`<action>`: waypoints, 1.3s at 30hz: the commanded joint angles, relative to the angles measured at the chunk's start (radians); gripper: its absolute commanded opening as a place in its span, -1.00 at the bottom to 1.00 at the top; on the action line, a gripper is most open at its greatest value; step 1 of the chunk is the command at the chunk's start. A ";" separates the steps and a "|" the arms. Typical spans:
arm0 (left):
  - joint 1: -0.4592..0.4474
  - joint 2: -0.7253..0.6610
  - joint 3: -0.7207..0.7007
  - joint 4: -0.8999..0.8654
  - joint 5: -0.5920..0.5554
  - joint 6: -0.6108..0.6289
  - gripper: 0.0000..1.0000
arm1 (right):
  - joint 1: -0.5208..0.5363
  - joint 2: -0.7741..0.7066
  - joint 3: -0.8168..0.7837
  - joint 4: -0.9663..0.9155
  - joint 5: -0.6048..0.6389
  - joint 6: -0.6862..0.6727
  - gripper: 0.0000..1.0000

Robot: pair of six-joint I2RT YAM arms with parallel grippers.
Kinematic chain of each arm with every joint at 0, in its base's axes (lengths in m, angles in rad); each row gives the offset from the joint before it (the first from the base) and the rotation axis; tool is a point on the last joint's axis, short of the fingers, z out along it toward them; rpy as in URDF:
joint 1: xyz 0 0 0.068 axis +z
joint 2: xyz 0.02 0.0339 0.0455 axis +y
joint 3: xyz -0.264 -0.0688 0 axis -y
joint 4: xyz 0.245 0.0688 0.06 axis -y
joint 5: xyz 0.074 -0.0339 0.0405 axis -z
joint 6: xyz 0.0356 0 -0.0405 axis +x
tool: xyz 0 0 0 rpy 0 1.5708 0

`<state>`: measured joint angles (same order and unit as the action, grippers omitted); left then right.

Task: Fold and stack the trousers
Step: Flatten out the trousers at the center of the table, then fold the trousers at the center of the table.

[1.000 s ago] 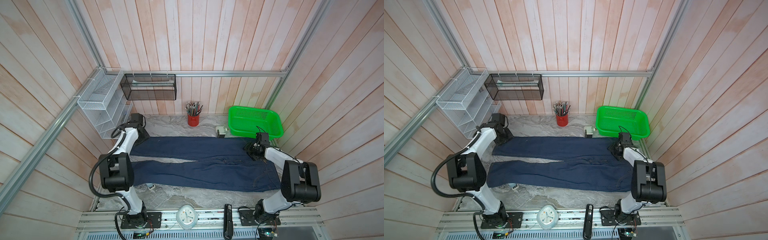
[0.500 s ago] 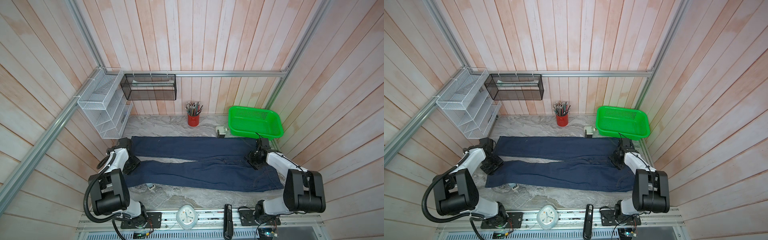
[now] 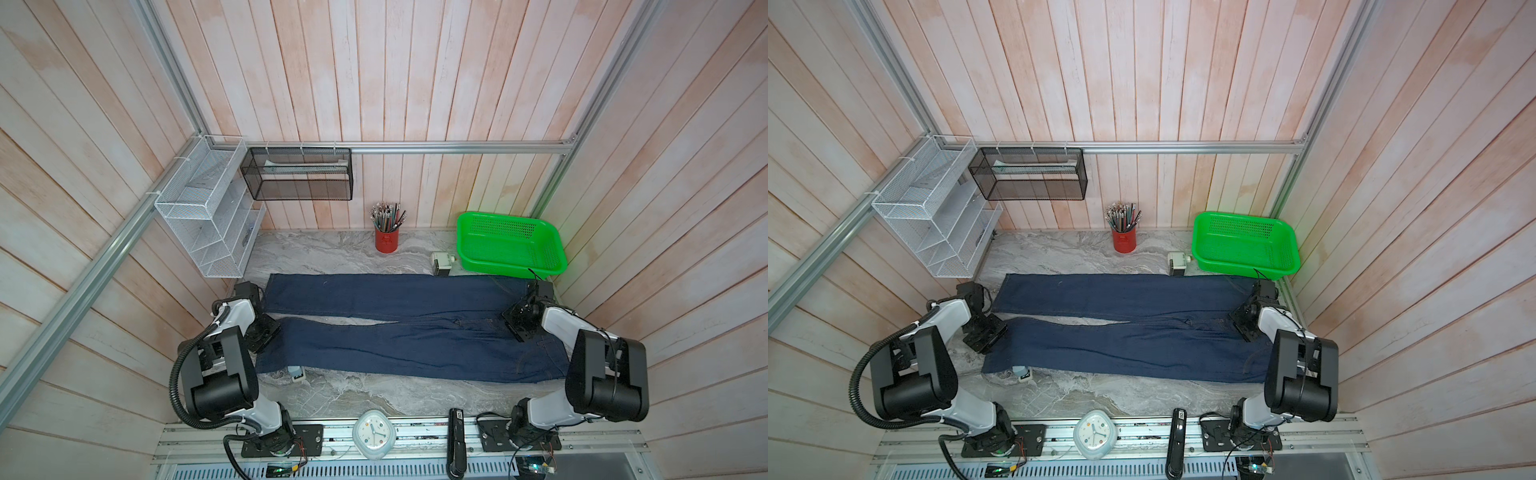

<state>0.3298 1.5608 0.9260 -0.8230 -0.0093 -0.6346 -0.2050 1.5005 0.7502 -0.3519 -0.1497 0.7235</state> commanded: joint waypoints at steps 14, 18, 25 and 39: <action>-0.261 0.075 0.536 0.041 -0.074 0.167 0.01 | 0.000 -0.130 0.192 -0.024 -0.014 0.019 0.31; -0.341 0.233 0.669 0.053 -0.156 0.238 0.01 | 0.004 -0.105 0.199 0.011 -0.050 0.043 0.29; -0.331 0.531 0.945 -0.062 -0.265 0.244 0.06 | 0.007 -0.090 0.205 0.044 -0.049 0.038 0.29; -0.211 0.923 1.372 -0.294 -0.283 0.253 0.25 | 0.006 -0.056 0.225 0.058 -0.102 0.049 0.27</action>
<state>0.0891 2.4664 2.2646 -1.0668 -0.2955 -0.3981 -0.2043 1.4288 0.9459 -0.3069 -0.2302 0.7666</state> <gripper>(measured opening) 0.625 0.637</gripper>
